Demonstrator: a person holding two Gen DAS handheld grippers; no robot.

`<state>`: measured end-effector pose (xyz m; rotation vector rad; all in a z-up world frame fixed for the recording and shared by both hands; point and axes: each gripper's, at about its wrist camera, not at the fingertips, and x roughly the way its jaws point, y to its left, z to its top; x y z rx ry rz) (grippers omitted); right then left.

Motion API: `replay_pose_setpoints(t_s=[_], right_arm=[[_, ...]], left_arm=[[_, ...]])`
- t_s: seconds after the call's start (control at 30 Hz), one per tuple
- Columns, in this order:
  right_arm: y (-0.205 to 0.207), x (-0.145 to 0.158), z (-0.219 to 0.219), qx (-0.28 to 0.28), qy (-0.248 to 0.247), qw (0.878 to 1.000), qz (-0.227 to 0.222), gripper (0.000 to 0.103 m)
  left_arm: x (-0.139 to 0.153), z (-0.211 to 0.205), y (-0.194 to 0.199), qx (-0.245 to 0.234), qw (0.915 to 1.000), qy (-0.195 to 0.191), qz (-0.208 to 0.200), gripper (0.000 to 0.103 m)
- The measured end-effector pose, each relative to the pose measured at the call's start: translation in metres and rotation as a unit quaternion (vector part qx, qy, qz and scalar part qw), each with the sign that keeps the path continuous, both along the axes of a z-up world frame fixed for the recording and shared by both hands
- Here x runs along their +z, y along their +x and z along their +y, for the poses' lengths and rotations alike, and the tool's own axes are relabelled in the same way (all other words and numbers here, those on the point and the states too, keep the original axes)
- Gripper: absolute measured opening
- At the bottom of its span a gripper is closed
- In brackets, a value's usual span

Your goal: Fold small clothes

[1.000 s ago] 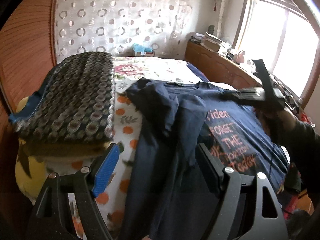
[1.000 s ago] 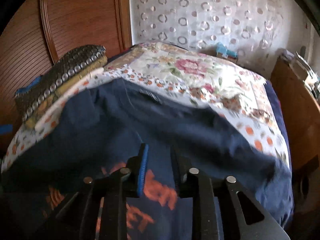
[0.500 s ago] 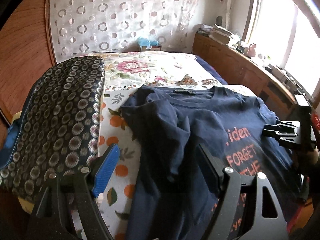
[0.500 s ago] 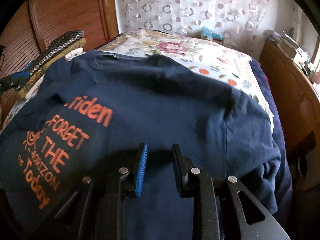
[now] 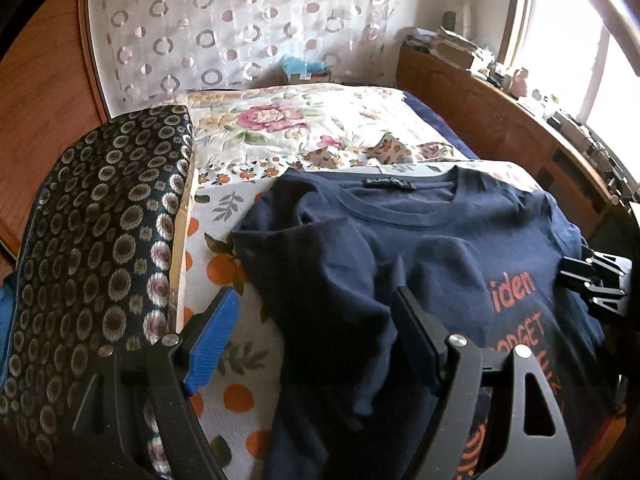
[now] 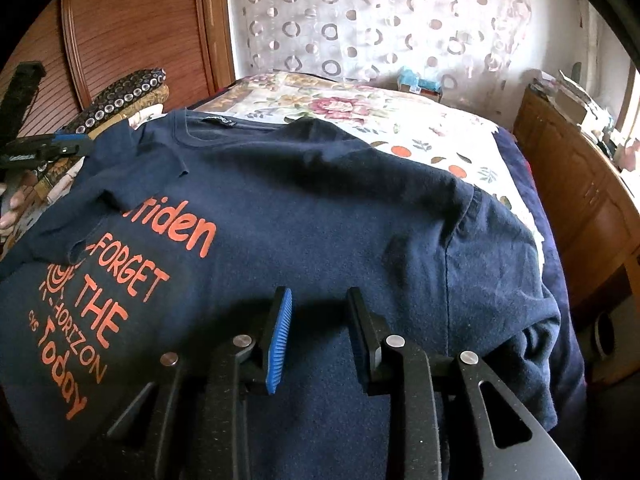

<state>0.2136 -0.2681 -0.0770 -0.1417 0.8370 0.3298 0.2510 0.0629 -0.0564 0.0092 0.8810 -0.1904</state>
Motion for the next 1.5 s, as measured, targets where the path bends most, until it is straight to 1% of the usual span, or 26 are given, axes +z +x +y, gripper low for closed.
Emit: replay_pose_setpoints(t_s=[0.13,0.2,0.23,0.27,0.3,0.4,0.43,0.47,0.5,0.57,0.63,0.7,0.77,0.9,0.93,1.03,1.17,1.23,1.3,1.37,1.47,1.5], right_arm=[[0.004,-0.001,0.003,0.0,0.0,1.0,0.0,0.029],[0.004,-0.001,0.003,0.0,-0.001,1.0,0.0,0.029],[0.003,-0.001,0.002,0.0,-0.001,1.0,0.0,0.029],[0.004,-0.002,0.002,0.0,-0.001,1.0,0.0,0.029],[0.008,-0.003,0.003,0.001,-0.001,1.0,0.0,0.029],[0.012,-0.003,0.004,0.001,0.0,1.0,0.001,0.03],[0.016,-0.005,0.004,0.002,0.0,1.0,0.001,0.03],[0.015,-0.005,0.004,0.002,0.0,1.0,0.001,0.03],[0.015,-0.005,0.004,0.002,0.0,1.0,0.001,0.03],[0.015,-0.005,0.004,0.002,0.0,1.0,0.001,0.03],[0.015,-0.005,0.004,0.002,0.0,1.0,0.001,0.03],[0.015,-0.005,0.004,0.002,0.0,1.0,0.001,0.03],[0.015,-0.005,0.004,0.002,0.0,1.0,0.001,0.03],[0.015,-0.005,0.004,0.002,0.0,1.0,0.001,0.03],[0.015,-0.005,0.004,0.002,0.0,1.0,0.001,0.03],[0.015,-0.005,0.004,0.002,0.0,1.0,0.001,0.03],[0.015,-0.005,0.004,0.002,0.0,1.0,0.001,0.03],[0.015,-0.005,0.004,0.002,0.0,1.0,0.001,0.03],[0.015,-0.005,0.004,0.002,0.0,1.0,0.001,0.03],[0.015,-0.005,0.004,0.002,0.0,1.0,0.001,0.03],[0.015,-0.005,0.004,0.002,-0.001,1.0,0.001,0.03],[0.016,-0.005,0.004,0.002,0.0,1.0,0.001,0.03]], left_arm=[[0.0,0.001,0.015,-0.003,1.0,-0.001,0.009,0.078],[-0.002,0.002,0.022,-0.005,0.9999,-0.002,0.016,0.072],[-0.002,0.001,0.025,-0.006,0.9998,-0.004,0.02,0.065],[-0.003,0.001,0.028,-0.008,0.9996,-0.009,0.024,0.061],[-0.003,0.0,0.029,-0.011,0.9994,-0.014,0.028,0.059],[-0.007,-0.004,0.033,-0.017,0.9988,-0.012,0.043,0.042],[-0.008,-0.004,0.034,-0.018,0.9987,-0.009,0.047,0.03],[-0.009,-0.005,0.034,-0.022,0.9984,-0.004,0.052,0.013],[-0.007,-0.005,0.033,-0.024,0.9986,0.001,0.048,0.008],[-0.003,-0.003,0.033,-0.025,0.9988,0.002,0.041,0.004],[0.009,0.005,0.033,-0.015,0.9996,0.012,0.021,0.004],[0.025,0.017,0.035,0.005,0.9998,0.021,-0.001,0.004],[0.038,0.03,0.04,0.023,0.9994,0.024,-0.013,0.003],[0.056,0.05,0.048,0.054,0.9959,0.066,-0.032,0.003],[0.056,0.053,0.049,0.058,0.9957,0.067,-0.03,0.003],[0.056,0.062,0.047,0.054,0.9972,0.046,-0.022,0.004],[0.059,0.057,0.035,0.043,0.9975,0.046,-0.034,0.004],[0.064,0.056,0.025,0.037,0.9971,0.052,-0.041,0.004],[0.069,0.056,0.016,0.034,0.9966,0.055,-0.051,0.007],[0.074,0.055,0.008,0.033,0.9961,0.056,-0.06,0.027],[0.081,0.055,-0.005,0.022,0.9962,0.043,-0.073,0.034],[0.082,0.055,-0.011,0.02,0.9961,0.04,-0.076,0.035]])
